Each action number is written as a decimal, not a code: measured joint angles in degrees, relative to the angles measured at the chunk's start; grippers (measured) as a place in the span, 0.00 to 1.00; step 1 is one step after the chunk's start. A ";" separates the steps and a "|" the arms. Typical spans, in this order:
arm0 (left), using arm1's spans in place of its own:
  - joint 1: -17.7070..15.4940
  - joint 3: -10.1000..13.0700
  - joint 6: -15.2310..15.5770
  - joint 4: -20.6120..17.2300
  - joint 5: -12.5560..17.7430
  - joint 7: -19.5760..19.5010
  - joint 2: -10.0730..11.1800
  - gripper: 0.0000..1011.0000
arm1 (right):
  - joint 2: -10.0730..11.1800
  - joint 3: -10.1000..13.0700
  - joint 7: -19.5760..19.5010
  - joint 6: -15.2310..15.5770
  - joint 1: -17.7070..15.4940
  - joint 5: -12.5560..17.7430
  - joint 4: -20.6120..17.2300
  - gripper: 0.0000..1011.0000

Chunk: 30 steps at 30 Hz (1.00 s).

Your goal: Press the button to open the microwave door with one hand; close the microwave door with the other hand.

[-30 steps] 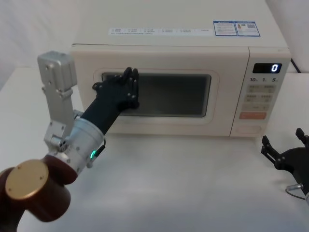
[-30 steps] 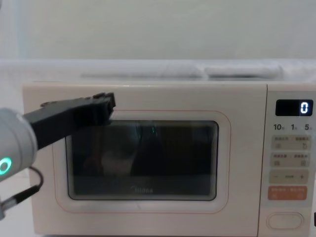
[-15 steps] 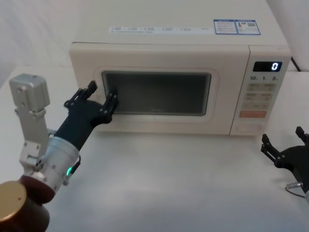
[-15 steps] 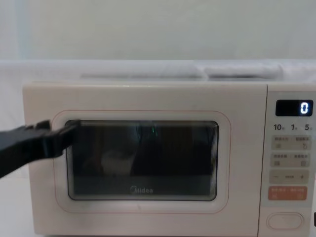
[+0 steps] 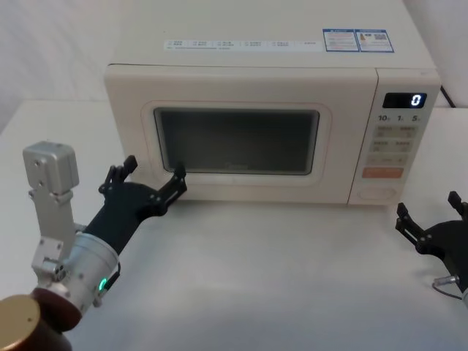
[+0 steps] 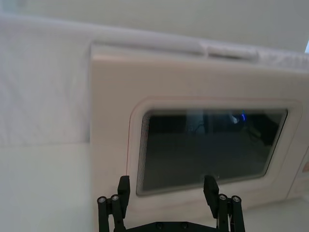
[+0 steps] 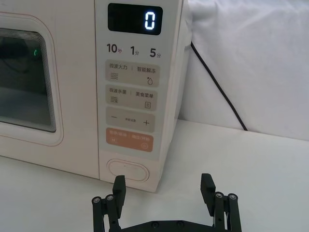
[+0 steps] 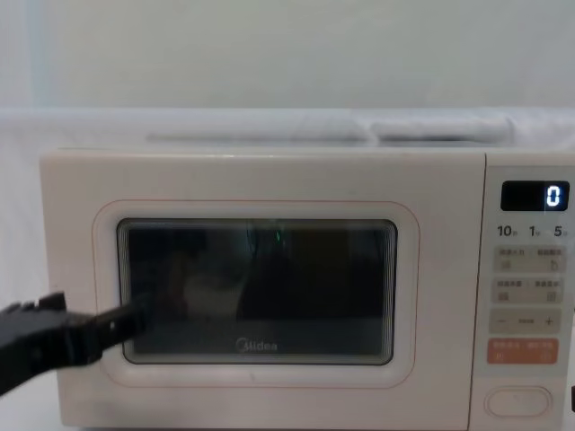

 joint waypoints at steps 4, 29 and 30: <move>1.53 -0.29 0.51 0.04 0.14 0.60 -0.14 0.99 | 0.00 0.00 0.00 0.00 0.00 0.00 0.00 0.99; 4.20 -0.90 0.99 -0.54 0.87 1.12 -0.01 0.99 | 0.00 0.00 0.00 0.00 0.00 0.00 0.00 0.99; 4.19 -0.90 0.99 -0.54 0.87 1.12 -0.01 0.99 | 0.00 0.00 0.00 0.00 0.00 0.00 0.00 0.99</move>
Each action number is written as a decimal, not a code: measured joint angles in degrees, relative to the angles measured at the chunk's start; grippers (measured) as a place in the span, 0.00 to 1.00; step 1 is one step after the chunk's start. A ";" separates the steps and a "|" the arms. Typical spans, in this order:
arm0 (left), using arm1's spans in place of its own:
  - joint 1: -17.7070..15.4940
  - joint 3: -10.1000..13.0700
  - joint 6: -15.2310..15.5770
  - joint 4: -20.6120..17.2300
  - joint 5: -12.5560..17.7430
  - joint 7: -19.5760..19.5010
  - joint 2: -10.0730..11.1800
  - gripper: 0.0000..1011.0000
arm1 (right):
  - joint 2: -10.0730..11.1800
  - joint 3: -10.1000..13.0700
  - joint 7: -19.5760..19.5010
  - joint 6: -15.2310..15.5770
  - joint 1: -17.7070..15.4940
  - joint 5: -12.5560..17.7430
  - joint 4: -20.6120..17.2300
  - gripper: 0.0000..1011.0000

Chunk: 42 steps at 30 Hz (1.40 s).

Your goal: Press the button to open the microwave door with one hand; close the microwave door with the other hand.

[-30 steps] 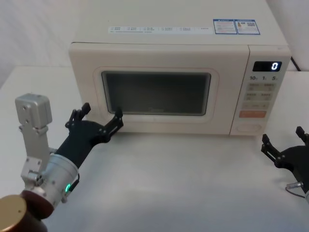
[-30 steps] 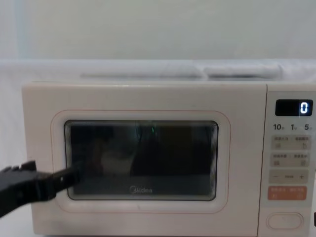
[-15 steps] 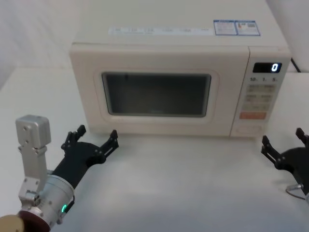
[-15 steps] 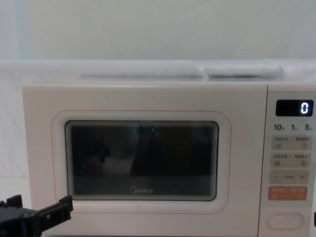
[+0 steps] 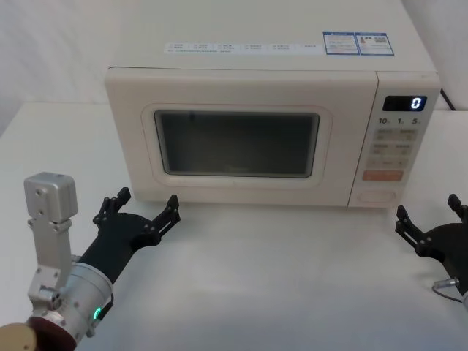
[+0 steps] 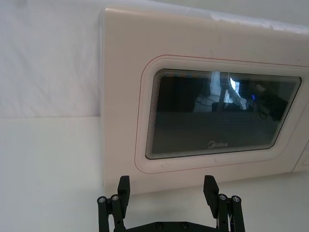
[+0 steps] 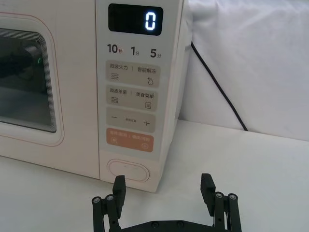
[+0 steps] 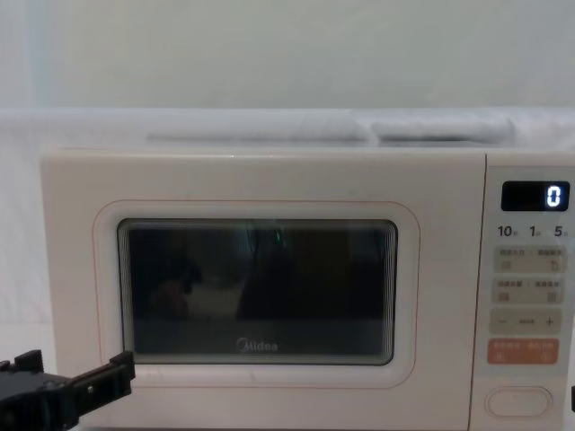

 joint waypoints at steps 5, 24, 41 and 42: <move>-0.04 0.03 -0.02 0.01 -0.01 0.00 -0.02 0.99 | 0.00 0.00 0.00 0.00 0.00 0.00 0.00 0.99; -0.12 0.05 -0.09 0.04 -0.07 0.00 -0.04 0.99 | 0.00 0.00 0.00 0.00 0.00 0.00 0.00 0.99; -0.13 0.05 -0.09 0.04 -0.07 0.00 -0.04 0.99 | 0.00 0.00 0.00 0.00 0.00 0.00 0.00 0.99; -0.12 0.05 -0.09 0.04 -0.07 0.01 -0.03 0.99 | 0.00 0.00 0.00 0.00 0.00 0.00 0.00 0.99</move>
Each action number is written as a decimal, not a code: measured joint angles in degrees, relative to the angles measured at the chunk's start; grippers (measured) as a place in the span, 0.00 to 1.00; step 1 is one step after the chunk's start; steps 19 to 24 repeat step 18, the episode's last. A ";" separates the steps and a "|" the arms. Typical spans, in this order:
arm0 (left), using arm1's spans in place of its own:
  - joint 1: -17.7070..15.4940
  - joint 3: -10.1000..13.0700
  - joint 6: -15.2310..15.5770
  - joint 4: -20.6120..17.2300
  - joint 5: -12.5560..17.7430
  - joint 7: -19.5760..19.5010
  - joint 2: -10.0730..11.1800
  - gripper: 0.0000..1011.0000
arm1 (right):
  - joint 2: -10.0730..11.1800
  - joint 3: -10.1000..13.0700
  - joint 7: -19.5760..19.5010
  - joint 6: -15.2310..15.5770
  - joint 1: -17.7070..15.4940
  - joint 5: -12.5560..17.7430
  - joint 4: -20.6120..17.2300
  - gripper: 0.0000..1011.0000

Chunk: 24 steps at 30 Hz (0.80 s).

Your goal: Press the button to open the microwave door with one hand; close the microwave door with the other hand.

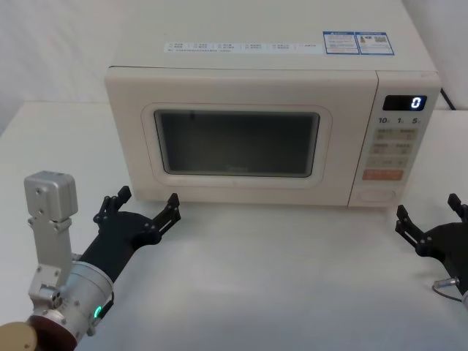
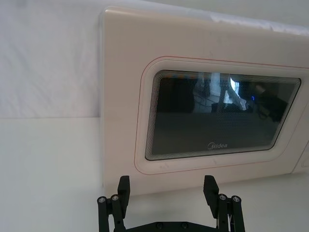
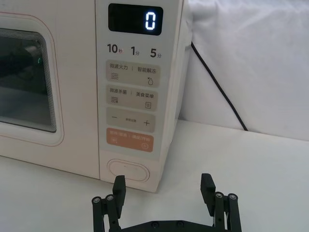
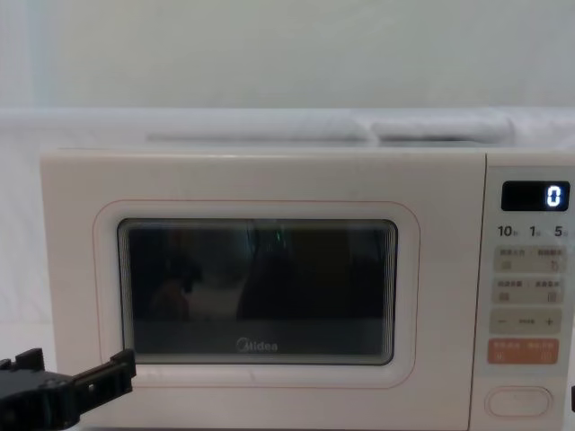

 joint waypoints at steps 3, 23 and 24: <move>0.00 0.00 0.00 0.00 0.00 0.00 0.00 0.99 | 0.00 0.00 0.00 0.00 0.00 0.00 0.00 0.99; 0.00 0.00 0.00 0.00 0.00 0.00 0.00 0.99 | 0.00 0.00 0.00 0.00 0.00 0.00 0.00 0.99; 0.00 0.00 0.00 0.00 0.00 0.00 0.00 0.99 | 0.00 0.00 0.00 0.00 0.00 0.00 0.00 0.99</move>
